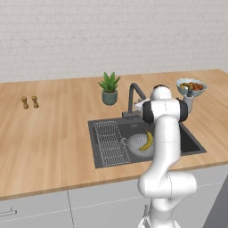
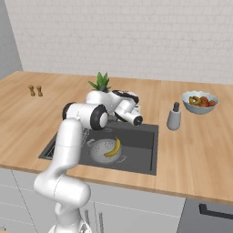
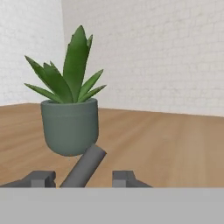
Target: Put the colander in the sink, put the banana in the colander, and turn on the sink faucet and pour water over the colander.
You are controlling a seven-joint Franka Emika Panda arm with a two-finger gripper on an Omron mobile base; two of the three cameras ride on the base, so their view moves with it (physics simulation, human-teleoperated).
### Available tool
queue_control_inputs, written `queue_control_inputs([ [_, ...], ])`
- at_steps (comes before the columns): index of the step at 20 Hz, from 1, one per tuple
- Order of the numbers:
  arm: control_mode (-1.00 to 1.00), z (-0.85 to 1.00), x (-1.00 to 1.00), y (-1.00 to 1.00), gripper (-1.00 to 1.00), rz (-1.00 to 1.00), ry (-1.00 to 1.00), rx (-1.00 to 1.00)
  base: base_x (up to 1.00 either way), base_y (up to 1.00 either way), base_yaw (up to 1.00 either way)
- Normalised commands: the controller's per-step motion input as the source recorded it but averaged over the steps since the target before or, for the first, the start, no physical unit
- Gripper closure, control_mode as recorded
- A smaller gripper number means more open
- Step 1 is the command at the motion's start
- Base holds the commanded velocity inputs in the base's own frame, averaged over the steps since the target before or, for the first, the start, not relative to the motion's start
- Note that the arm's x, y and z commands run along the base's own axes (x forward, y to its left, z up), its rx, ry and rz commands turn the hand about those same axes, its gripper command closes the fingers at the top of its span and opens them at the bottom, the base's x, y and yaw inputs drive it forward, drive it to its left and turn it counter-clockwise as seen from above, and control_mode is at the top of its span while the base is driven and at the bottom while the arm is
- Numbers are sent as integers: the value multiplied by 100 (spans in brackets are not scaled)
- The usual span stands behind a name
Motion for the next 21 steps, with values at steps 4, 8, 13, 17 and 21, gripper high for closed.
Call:
queue_control_inputs([
  [4, -100, -23, 0, -84, 100, -2, 0, 0, 0, 0, 0],
  [8, -100, -23, 0, -86, 100, 0, 0, 0, 0, 0, 0],
  [13, -100, -16, 0, -75, 100, 0, 0, 0, 0, 0, 0],
  [17, -100, 8, -15, -43, 100, -1, 0, 0, 0, 0, 0],
  [21, -100, 21, -43, -22, 100, -8, 0, -1, 0, 0, 0],
])
